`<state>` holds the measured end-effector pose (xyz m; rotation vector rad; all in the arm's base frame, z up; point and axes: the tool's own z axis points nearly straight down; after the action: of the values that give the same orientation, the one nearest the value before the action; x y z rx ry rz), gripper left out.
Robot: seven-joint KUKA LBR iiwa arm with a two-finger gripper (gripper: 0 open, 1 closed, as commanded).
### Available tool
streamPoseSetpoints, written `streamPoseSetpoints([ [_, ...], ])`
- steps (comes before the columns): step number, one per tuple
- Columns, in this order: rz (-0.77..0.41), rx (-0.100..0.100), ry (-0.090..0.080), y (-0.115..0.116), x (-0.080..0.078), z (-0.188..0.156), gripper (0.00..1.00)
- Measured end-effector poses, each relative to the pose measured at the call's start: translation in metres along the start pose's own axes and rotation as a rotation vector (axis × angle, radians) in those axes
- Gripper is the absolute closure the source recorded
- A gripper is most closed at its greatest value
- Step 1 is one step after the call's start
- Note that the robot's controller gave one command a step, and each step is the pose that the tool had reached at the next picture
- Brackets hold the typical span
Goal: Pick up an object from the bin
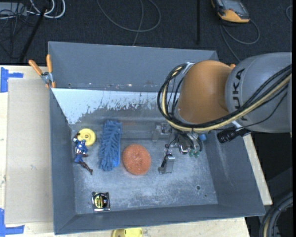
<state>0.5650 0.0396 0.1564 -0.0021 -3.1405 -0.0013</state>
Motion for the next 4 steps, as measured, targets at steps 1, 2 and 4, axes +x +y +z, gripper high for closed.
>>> streamPoseSetpoints([
  [1,0.0,0.0,0.0,0.0,0.0,0.0,0.0],
  [2,-0.028,0.0,-0.008,0.018,-0.017,0.053,0.0],
  [4,0.045,0.0,-0.002,0.032,-0.019,0.086,1.0],
])
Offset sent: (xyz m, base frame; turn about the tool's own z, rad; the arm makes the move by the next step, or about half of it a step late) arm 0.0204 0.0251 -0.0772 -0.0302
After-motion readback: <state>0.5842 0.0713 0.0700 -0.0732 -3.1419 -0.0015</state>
